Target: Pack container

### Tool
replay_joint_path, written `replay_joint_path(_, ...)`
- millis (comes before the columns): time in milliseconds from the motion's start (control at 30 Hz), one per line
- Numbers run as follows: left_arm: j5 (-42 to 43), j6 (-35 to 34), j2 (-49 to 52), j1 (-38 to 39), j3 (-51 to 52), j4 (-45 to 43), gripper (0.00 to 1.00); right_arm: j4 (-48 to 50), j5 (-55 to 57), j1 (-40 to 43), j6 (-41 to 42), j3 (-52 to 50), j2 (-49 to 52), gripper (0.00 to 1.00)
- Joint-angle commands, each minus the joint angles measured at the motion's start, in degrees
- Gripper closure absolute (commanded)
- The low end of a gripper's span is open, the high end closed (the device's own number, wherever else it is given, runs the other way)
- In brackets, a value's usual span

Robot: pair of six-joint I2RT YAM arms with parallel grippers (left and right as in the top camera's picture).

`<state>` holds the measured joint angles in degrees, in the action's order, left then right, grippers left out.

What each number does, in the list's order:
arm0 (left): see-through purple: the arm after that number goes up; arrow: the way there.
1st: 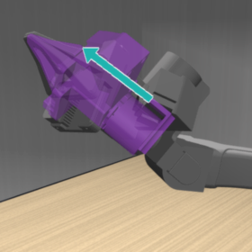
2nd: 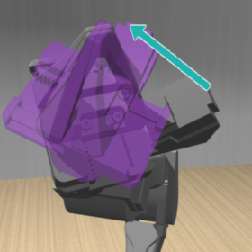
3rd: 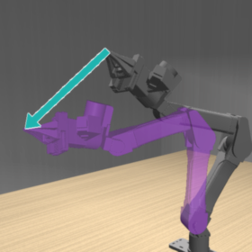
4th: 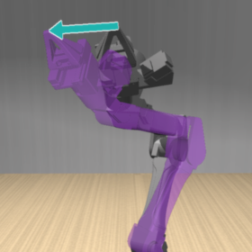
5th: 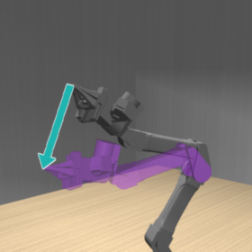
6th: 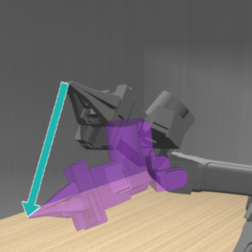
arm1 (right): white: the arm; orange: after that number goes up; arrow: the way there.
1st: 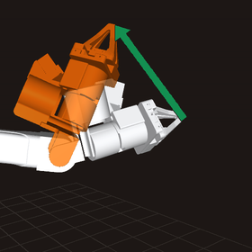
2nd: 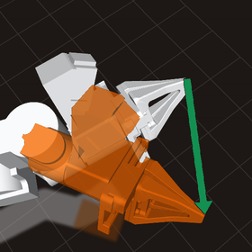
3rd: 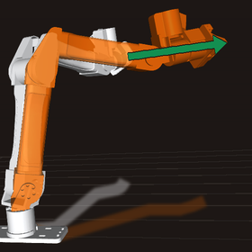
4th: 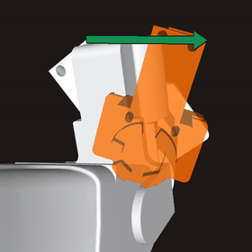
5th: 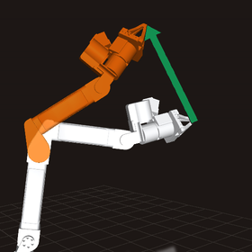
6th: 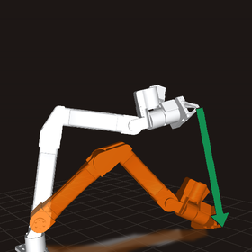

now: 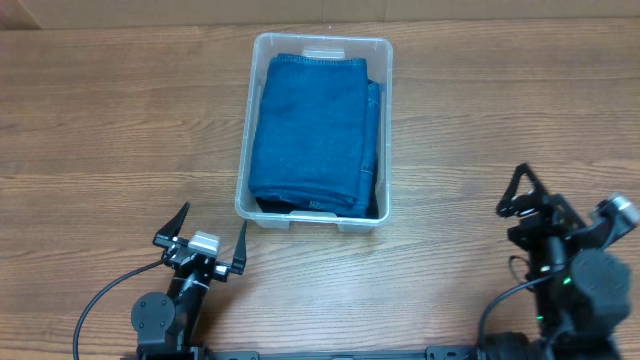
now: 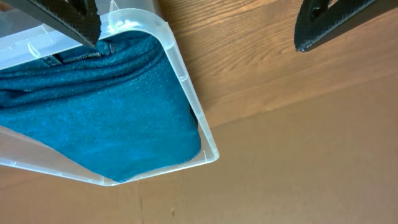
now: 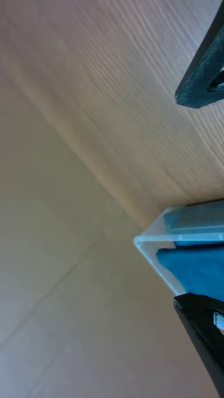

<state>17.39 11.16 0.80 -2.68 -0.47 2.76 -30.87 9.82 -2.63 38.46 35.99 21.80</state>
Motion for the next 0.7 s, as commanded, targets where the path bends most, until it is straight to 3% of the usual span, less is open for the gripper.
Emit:
replay_joint_path(0, -0.15, 1.07, -0.59, -0.31, 0.22, -0.02, 0.0, 8.74, -1.95, -0.35, -2.45, -11.37, -6.21, 0.0)
replay_joint_path(233, -0.15, 1.07, -0.59, -0.31, 0.22, -0.02, 0.0, 22.56, -5.05, -0.35, -4.44, -25.55, -15.02, 0.0)
replay_joint_path(500, -0.15, 1.07, -0.59, -0.31, 0.22, -0.02, 0.0, 28.15, -9.53, -0.2, -14.16, -27.54, -21.64, 0.0)
replay_joint_path(667, -0.15, 1.07, -0.59, -0.31, 0.22, -0.02, 0.0, 29.97, -9.53, -0.2, -14.58, -28.28, -21.64, 0.0)
